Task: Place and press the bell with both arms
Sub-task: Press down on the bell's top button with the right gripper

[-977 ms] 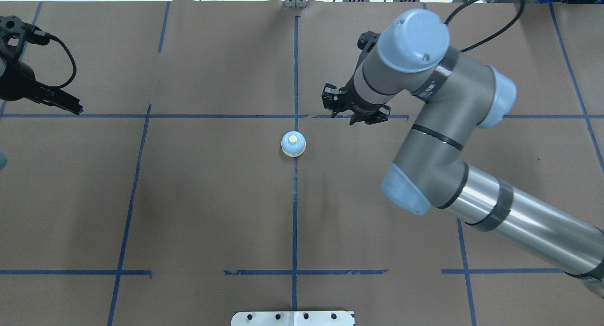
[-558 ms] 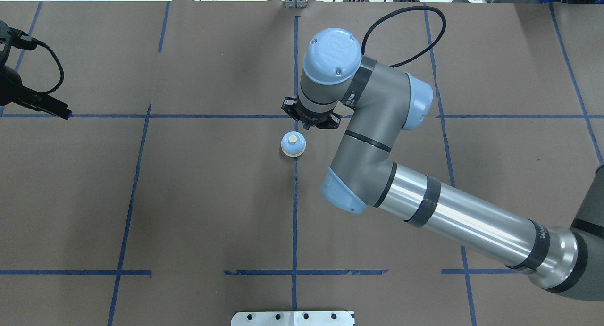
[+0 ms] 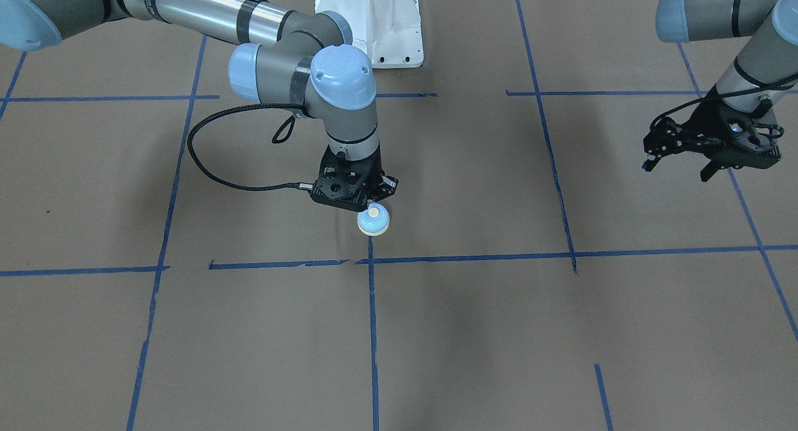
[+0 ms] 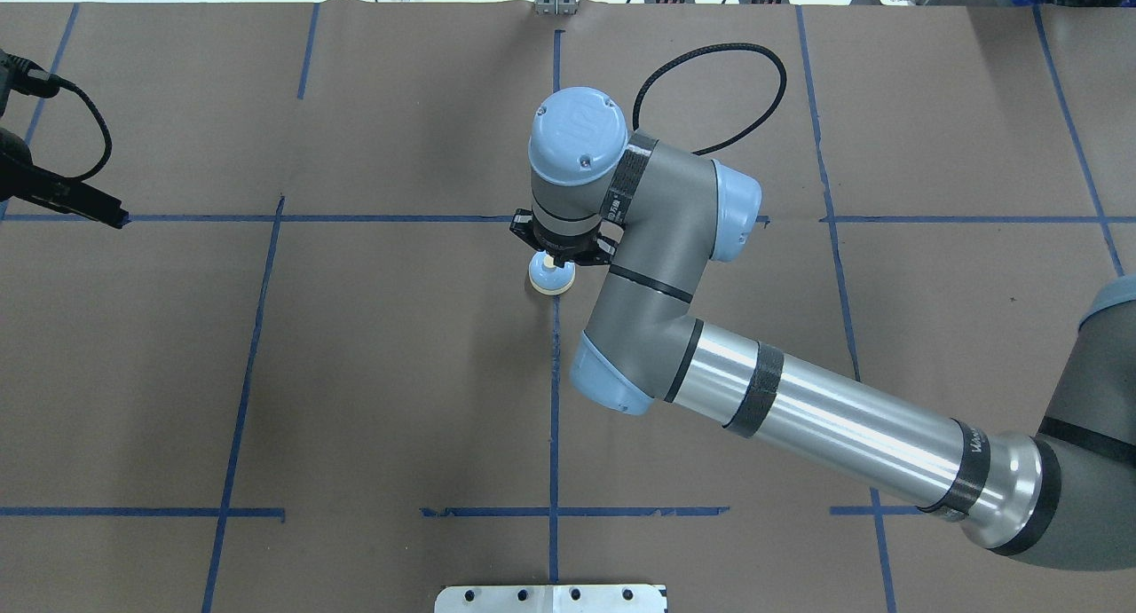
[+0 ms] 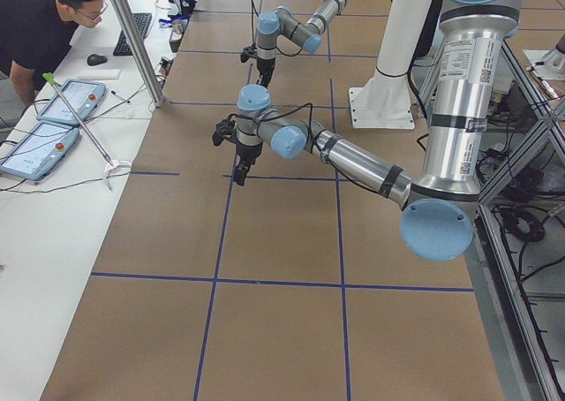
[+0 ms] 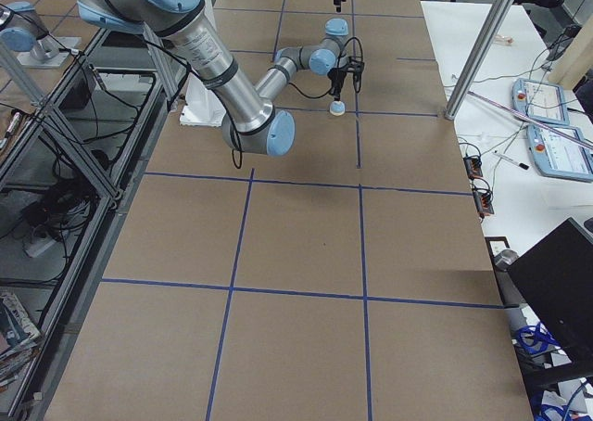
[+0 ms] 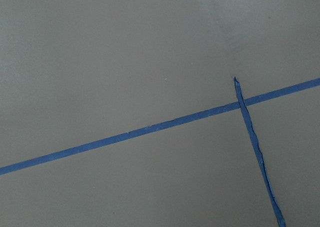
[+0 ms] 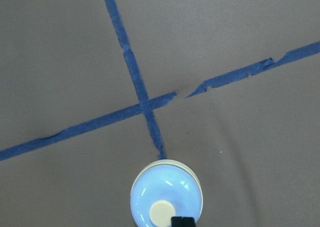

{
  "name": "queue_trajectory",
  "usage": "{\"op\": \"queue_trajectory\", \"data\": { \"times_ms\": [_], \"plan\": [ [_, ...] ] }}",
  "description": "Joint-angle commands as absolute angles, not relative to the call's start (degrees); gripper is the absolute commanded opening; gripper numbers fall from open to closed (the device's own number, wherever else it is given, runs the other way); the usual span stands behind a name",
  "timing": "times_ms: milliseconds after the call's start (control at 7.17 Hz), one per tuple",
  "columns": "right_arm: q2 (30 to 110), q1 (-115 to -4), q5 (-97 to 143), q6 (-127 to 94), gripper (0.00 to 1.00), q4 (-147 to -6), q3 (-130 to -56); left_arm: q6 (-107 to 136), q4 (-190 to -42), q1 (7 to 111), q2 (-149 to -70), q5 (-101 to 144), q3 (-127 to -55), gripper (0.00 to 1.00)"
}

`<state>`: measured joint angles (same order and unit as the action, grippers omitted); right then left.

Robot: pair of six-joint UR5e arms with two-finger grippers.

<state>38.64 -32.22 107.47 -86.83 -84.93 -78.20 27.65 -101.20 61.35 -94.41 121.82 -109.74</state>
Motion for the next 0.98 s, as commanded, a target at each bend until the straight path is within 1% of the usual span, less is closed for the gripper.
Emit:
{"op": "queue_trajectory", "data": {
  "times_ms": [0, 279, 698, 837],
  "plan": [
    [37.97, -32.17, 106.79, -86.84, 0.00, -84.73, -77.35, 27.86, -101.16, 61.35, -93.78, 121.82, -110.39, 1.00],
    [37.44, -31.55, 105.21, -87.88, 0.00, -79.13, -74.19, 27.86, -101.16, 61.35, -93.69, 121.73, -110.74, 1.00],
    [37.53, -30.67, 105.12, -88.33, 0.00, -79.01, -72.87, 27.86, -101.16, 61.35, -93.69, 121.82, -110.83, 1.00],
    [37.36, -30.85, 105.38, -88.33, 0.00, -79.27, -74.51, 27.86, -101.16, 61.35, -93.69, 121.82, -110.92, 1.00]
  ]
}}
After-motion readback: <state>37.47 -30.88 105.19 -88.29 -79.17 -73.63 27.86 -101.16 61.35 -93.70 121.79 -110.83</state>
